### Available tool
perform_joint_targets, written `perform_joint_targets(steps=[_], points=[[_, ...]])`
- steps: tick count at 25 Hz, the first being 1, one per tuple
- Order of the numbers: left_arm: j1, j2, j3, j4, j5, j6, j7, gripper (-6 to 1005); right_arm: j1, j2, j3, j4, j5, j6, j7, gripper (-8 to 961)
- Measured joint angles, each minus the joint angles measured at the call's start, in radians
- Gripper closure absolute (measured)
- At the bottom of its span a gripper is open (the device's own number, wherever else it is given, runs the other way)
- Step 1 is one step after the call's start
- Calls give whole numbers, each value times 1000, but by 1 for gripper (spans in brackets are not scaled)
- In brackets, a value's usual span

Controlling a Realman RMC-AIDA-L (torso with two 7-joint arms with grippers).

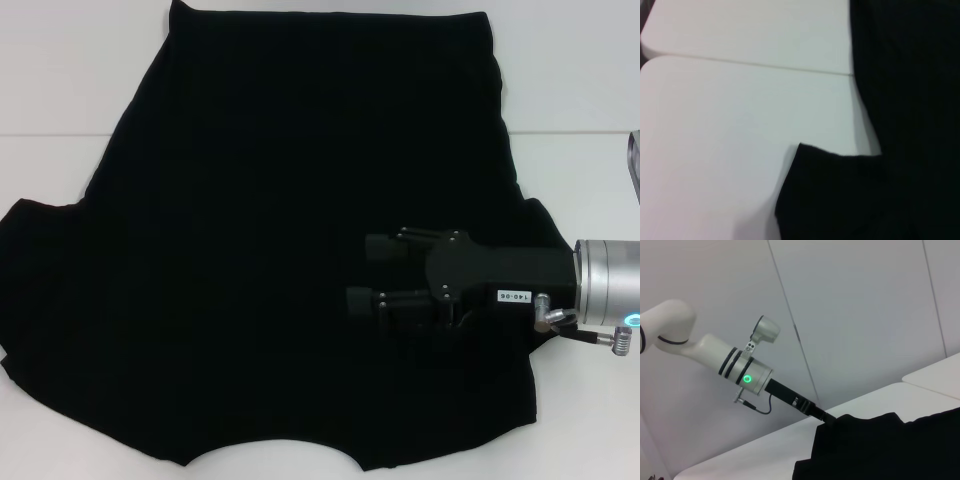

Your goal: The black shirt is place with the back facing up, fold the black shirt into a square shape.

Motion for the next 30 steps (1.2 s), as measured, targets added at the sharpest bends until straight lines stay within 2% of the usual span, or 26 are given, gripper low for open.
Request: perform_joint_targets(steps=[8, 18, 26, 30], points=[[-55, -7, 6, -14, -5, -1, 26, 997, -1, 0, 0, 3, 0, 0, 0, 40], [-117, -11, 59, -60, -8, 0, 57, 997, -6, 0, 3, 14, 0, 0, 0, 39], [-108, -20, 70, -67, -119, 102, 188, 997, -12, 0, 5, 20, 1, -1, -2, 40], [-103, -36, 70, -97, -141, 120, 252, 997, -12, 0, 8, 33, 5, 0, -21, 40]])
